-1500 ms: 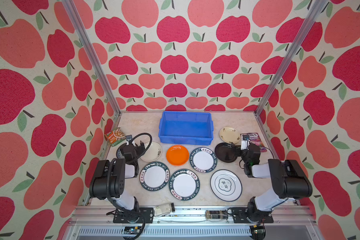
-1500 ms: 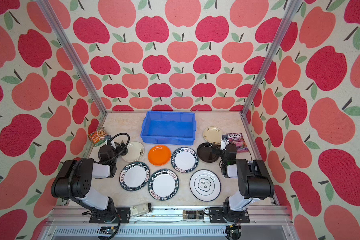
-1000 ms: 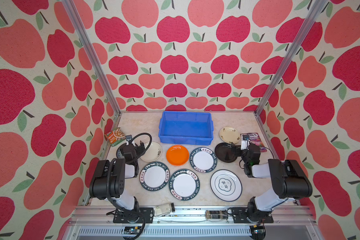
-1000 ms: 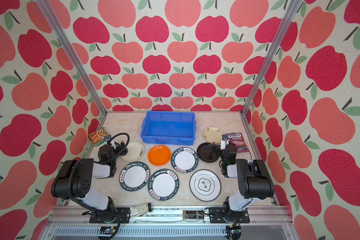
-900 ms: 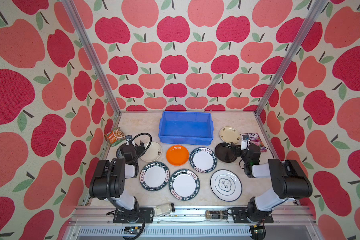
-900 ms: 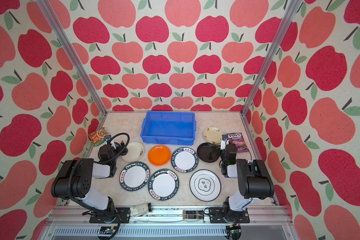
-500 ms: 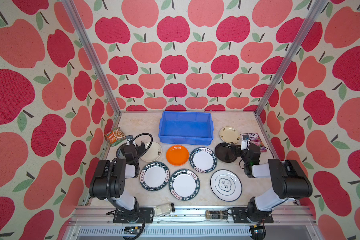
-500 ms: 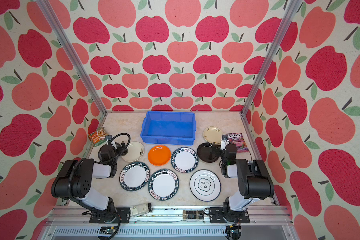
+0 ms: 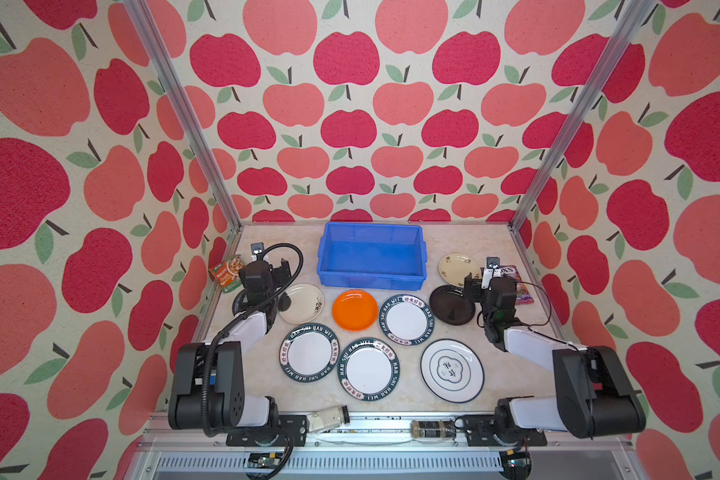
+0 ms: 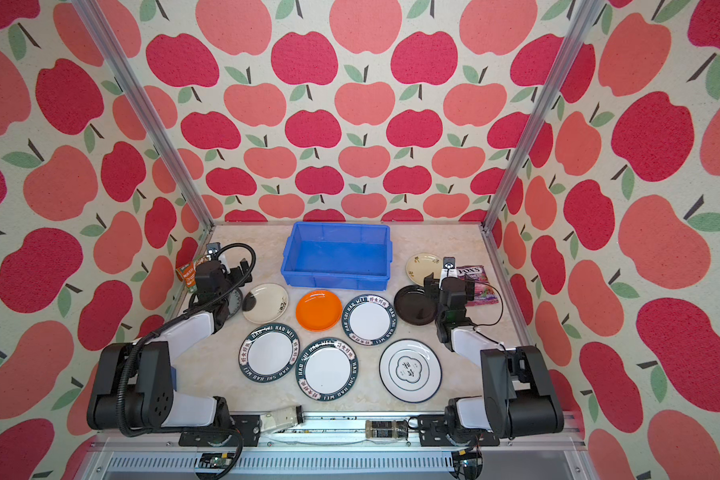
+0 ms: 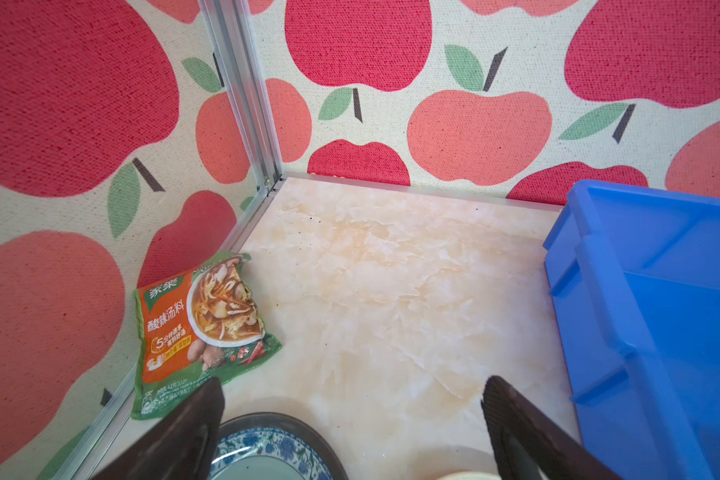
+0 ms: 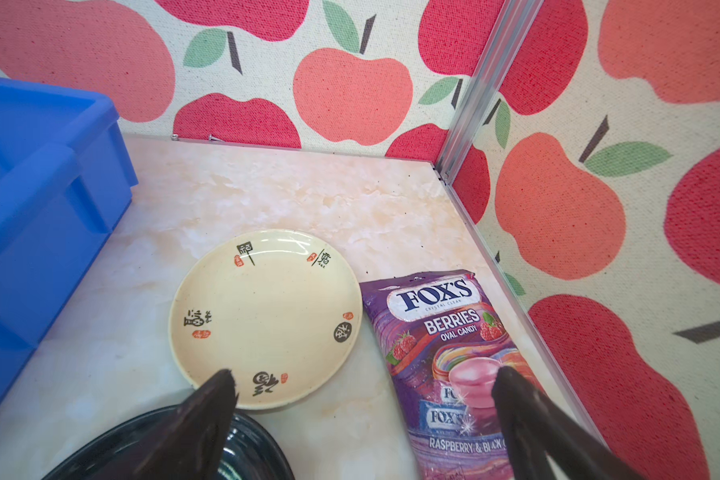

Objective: Place the plates into the plastic bin on the countertop
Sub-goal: 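Raise both arms from rest and move them toward the plates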

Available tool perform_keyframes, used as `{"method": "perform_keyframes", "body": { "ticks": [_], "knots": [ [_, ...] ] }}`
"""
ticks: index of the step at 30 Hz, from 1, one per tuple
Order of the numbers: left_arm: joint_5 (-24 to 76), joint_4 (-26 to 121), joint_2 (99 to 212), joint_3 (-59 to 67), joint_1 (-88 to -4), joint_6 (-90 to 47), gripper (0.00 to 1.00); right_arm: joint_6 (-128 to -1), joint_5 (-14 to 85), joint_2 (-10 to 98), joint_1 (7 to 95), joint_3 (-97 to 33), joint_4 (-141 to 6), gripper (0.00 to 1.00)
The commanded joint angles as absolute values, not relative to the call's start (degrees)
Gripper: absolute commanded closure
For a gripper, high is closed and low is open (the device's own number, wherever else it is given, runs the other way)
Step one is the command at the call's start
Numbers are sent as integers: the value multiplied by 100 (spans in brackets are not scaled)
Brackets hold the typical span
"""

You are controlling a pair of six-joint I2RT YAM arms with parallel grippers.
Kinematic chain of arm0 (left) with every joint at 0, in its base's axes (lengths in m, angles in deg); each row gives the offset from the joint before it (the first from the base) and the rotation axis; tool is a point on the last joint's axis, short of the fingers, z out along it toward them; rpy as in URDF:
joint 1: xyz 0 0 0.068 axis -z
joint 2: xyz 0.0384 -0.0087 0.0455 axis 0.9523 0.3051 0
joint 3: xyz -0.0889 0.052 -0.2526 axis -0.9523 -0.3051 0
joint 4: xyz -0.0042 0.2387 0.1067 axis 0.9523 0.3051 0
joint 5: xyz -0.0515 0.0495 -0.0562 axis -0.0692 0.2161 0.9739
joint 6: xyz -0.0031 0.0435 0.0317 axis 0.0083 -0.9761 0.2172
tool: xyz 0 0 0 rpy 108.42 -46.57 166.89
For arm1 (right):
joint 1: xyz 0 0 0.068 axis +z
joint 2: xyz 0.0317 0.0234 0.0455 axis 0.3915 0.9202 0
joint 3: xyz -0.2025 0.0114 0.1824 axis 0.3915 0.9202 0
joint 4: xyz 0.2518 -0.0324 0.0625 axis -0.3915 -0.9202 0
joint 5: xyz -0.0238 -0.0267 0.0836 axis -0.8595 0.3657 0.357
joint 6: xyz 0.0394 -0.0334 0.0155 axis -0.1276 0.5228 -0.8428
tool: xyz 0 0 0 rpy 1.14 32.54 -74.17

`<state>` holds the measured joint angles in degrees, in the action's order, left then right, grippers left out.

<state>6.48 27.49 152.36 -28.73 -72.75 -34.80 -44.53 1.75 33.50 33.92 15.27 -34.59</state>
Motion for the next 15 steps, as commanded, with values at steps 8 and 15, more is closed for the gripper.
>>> {"method": "perform_keyframes", "body": {
  "ticks": [8,15],
  "knots": [
    [1015,5688,14056,-1889,-7109,-2069,1,-5881,722,2713,3467,302,-6889,0],
    [2884,6851,14166,-1053,-6771,-1600,1,-6779,1864,2192,3384,90,-8251,1]
  ]
}}
